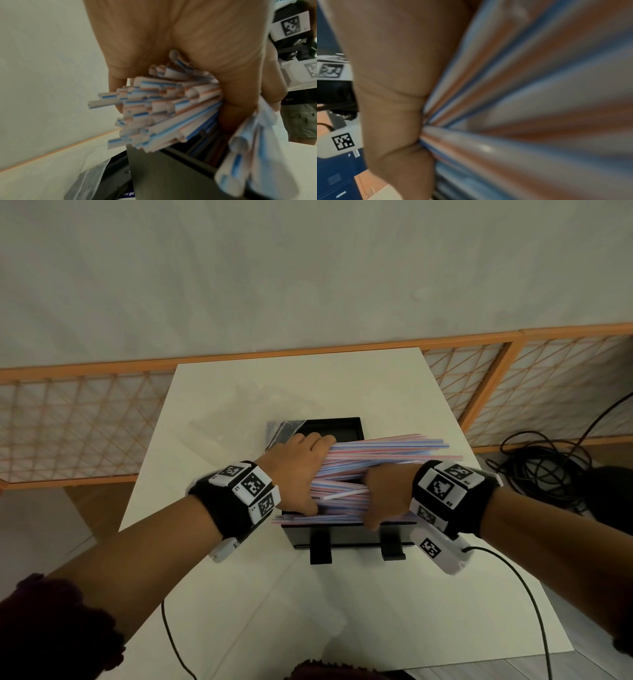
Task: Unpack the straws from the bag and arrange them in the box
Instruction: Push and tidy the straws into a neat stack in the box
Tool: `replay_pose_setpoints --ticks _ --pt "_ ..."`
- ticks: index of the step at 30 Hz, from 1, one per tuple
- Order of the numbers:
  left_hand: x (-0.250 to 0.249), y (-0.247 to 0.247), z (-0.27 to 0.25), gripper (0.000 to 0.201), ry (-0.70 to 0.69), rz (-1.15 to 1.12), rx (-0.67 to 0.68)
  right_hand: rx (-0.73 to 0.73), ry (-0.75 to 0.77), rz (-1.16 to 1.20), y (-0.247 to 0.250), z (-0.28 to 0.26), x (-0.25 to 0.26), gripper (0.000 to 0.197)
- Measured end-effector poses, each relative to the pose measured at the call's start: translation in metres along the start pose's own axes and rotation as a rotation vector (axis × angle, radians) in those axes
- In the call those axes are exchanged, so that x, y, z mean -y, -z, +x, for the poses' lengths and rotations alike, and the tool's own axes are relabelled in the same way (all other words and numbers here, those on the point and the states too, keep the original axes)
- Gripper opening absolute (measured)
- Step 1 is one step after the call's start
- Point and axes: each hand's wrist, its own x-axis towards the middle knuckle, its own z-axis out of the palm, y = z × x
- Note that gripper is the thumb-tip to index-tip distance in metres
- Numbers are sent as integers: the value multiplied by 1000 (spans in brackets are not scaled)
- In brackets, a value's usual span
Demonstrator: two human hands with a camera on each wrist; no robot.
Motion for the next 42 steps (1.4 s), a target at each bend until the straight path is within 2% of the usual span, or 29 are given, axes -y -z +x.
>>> replay_pose_setpoints --ticks 7,13,18,23,27,34,38,42 --pt "-1 1 4 107 -7 4 22 -3 -22 -24 5 0 -4 33" --pt "-1 -5 8 110 1 -6 44 29 -29 -26 5 -2 -11 62" --pt "-2 -9 12 109 11 -19 12 76 -37 -45 5 -3 -11 56" --pt "-5 -21 10 108 34 -26 -85 154 -66 0 6 4 -15 58" --pt "-9 -28 5 105 48 -31 -149 142 -81 -13 0 8 -15 57" --pt "-7 -21 6 103 11 -73 -124 122 -30 21 6 2 -18 69" --pt "-9 -21 7 104 11 -50 -135 135 -44 3 8 2 -19 60" --pt "-10 -25 5 105 -15 6 -138 170 -130 -72 -1 8 -13 35"
